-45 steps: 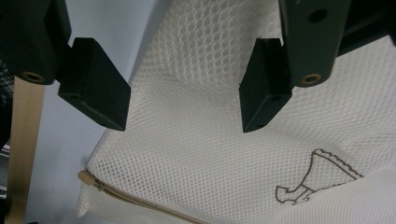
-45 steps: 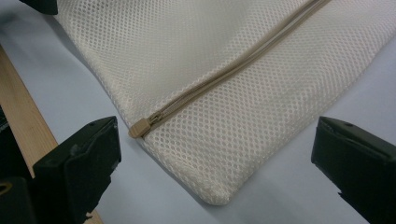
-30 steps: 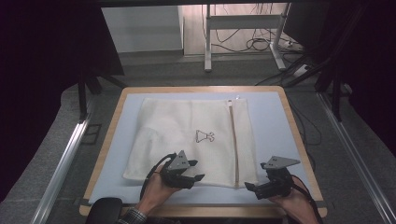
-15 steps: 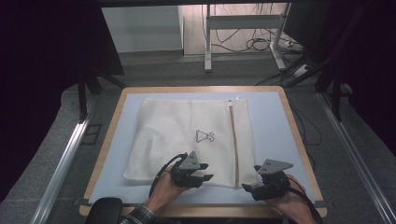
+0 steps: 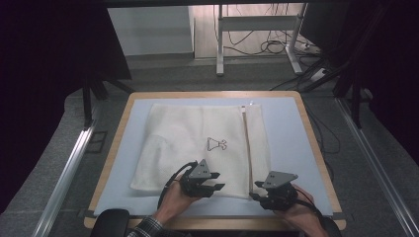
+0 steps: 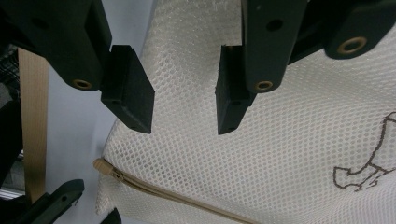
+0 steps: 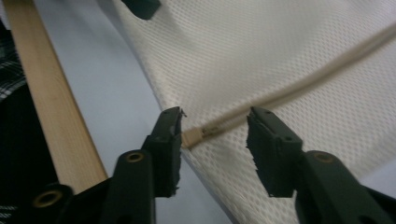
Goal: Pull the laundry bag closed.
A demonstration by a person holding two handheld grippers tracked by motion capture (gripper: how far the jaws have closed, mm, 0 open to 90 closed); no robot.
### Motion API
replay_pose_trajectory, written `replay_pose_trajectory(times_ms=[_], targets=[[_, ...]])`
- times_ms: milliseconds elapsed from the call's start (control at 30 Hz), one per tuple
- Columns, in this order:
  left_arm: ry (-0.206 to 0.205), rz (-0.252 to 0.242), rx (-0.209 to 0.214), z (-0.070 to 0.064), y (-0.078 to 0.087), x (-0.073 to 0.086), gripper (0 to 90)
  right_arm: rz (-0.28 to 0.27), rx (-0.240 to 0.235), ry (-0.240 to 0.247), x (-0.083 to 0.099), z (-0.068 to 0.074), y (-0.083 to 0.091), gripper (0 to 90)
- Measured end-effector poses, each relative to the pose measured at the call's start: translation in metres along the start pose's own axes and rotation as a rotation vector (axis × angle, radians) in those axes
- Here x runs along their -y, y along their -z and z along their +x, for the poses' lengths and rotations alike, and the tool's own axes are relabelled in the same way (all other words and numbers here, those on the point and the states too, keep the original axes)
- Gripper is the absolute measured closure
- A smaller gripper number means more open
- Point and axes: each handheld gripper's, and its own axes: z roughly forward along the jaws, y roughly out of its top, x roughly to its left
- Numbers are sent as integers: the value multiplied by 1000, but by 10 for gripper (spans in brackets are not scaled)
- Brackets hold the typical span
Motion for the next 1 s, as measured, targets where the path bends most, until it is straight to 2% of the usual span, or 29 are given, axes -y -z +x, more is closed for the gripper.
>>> replay_pose_trajectory(times_ms=[100, 200, 367, 400, 500, 700, 900, 1000], targets=[[-5, 0, -1, 0, 0, 0, 569, 10, -11, 20, -2, 3, -4, 594], [-5, 0, -1, 0, 0, 0, 567, 46, -9, 49, -3, 5, -12, 555], [-7, 3, 2, 1, -1, -1, 565, 54, -13, 62, -3, 5, -16, 527], [-6, 2, 3, 1, -1, -1, 564, 69, -8, 79, -3, 7, -19, 526], [-7, 5, 3, 1, -1, -1, 562, 92, 13, 99, -3, 8, -21, 575], [-4, 12, 6, 1, -2, 0, 559, 100, 0, 66, -2, 2, -17, 647], [-8, 14, 7, 1, -3, 0, 557, 48, 18, 59, -4, 0, -8, 718], [-4, 15, 8, 1, -3, 0, 557, 53, 26, 44, -3, -3, -8, 738]])
